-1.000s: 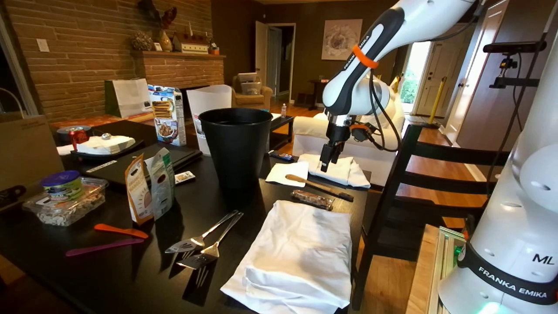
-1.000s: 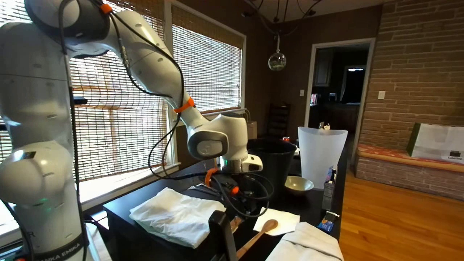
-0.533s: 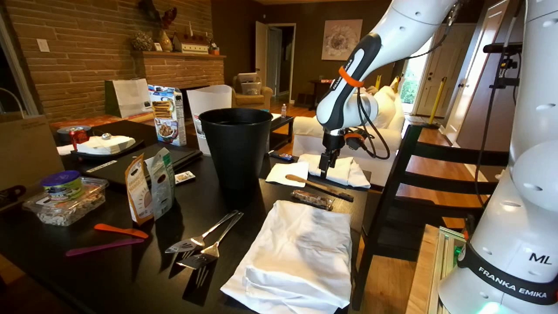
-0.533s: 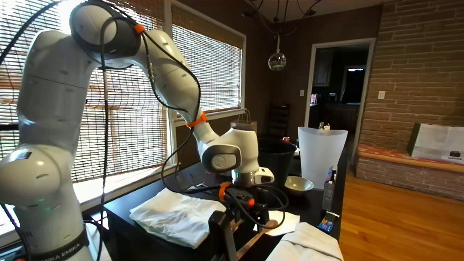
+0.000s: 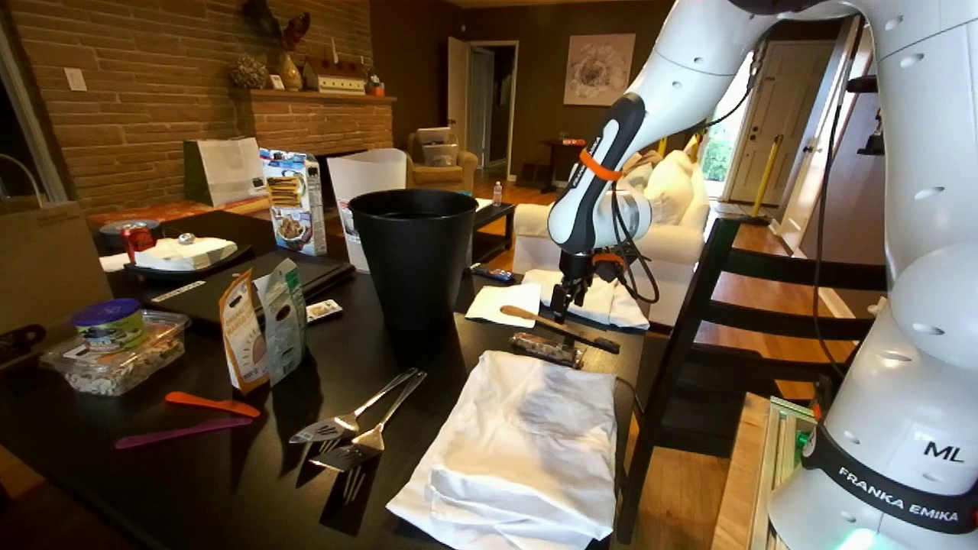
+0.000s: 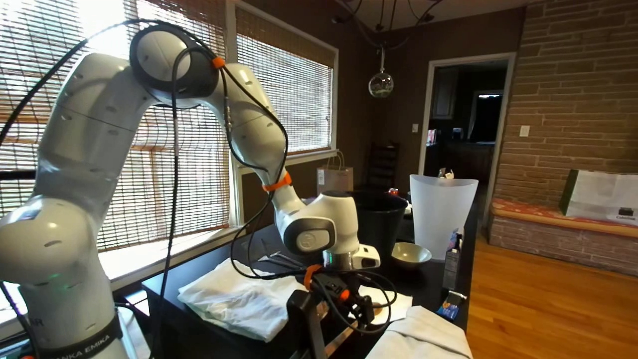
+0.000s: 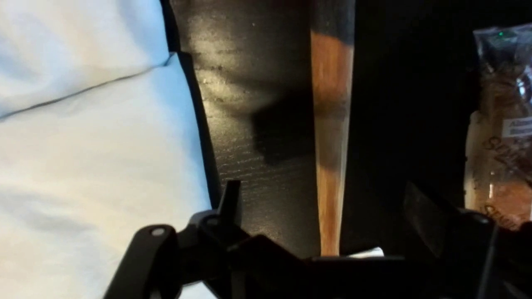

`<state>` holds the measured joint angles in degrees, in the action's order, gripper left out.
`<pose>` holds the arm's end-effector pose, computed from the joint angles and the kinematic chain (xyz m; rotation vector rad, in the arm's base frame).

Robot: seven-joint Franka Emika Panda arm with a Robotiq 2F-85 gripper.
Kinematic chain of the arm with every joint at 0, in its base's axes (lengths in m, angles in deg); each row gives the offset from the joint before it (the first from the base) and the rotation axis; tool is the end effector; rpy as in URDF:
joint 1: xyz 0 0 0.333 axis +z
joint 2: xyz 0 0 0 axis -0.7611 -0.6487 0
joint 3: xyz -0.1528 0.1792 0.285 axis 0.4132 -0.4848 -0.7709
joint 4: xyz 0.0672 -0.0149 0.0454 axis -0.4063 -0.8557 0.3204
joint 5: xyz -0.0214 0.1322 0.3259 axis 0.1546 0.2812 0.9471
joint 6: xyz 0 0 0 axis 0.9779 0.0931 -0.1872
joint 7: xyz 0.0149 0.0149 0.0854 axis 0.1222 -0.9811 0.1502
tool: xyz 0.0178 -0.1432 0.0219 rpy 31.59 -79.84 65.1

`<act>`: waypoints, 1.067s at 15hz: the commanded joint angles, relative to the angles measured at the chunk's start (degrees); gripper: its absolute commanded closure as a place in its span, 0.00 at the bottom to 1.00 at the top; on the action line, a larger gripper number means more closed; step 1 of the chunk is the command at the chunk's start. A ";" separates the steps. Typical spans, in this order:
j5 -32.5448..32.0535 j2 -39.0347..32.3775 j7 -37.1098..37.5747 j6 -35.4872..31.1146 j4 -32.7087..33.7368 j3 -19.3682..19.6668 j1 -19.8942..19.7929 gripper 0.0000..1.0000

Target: Put the wooden spoon over the black bucket

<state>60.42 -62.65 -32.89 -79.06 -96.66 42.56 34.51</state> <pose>0.4765 -0.2492 0.2293 3.0275 -0.0409 0.1127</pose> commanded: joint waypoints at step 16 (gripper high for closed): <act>-4.38 -3.50 8.30 0.88 1.92 -1.68 -1.24 0.52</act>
<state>58.04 -65.41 -26.21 -78.89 -95.81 41.88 34.45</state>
